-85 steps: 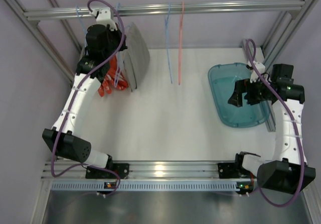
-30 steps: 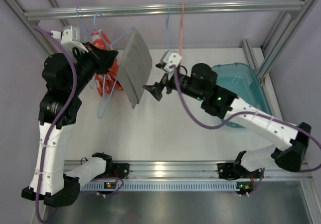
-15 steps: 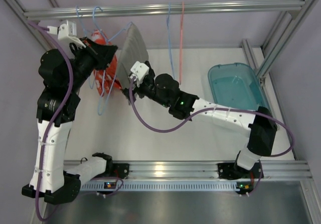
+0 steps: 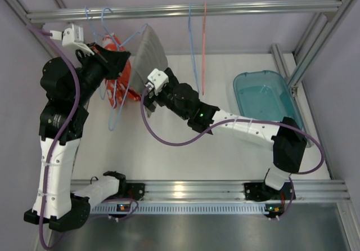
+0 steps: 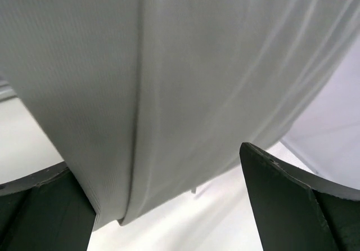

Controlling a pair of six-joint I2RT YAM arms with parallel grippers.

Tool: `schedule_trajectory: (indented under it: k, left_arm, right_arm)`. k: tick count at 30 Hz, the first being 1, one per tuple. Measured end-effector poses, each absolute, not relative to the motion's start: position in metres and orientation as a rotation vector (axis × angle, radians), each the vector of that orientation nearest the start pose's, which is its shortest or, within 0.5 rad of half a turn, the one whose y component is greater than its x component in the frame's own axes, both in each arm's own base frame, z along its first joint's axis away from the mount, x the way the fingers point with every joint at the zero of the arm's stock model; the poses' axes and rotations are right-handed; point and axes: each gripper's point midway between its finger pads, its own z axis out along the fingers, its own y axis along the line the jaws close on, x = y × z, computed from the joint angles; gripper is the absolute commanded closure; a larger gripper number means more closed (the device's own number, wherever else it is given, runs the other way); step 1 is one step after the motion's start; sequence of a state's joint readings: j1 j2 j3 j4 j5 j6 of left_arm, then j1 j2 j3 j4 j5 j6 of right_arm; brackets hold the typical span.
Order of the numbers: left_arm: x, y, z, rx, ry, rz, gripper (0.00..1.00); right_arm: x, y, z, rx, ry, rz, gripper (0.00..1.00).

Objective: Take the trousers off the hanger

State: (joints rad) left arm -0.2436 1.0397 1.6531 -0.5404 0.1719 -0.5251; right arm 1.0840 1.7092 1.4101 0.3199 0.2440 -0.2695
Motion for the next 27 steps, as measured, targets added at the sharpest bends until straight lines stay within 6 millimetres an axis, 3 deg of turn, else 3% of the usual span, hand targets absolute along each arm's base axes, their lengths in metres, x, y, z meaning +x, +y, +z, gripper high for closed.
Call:
schedule_trajectory:
  k: [5,13,22,27]
  left_arm:
    - [0.271,-0.119,0.517,-0.071,1.528,-0.744,1.00]
    - [0.269,-0.119,0.518,-0.068,1.523,-0.743,1.00]
    - [0.269,-0.119,0.518,-0.067,1.524,-0.743,1.00]
    - [0.269,-0.119,0.518,-0.067,1.524,-0.743,1.00]
  right_arm:
    - [0.315,0.440,0.316,-0.814,1.370,0.414,0.01]
    - [0.324,0.426,0.332,-0.787,1.351,0.416,0.12]
    - [0.314,0.428,0.334,-0.855,1.317,0.473,0.40]
    - [0.309,0.430,0.336,-0.890,1.297,0.513,0.48]
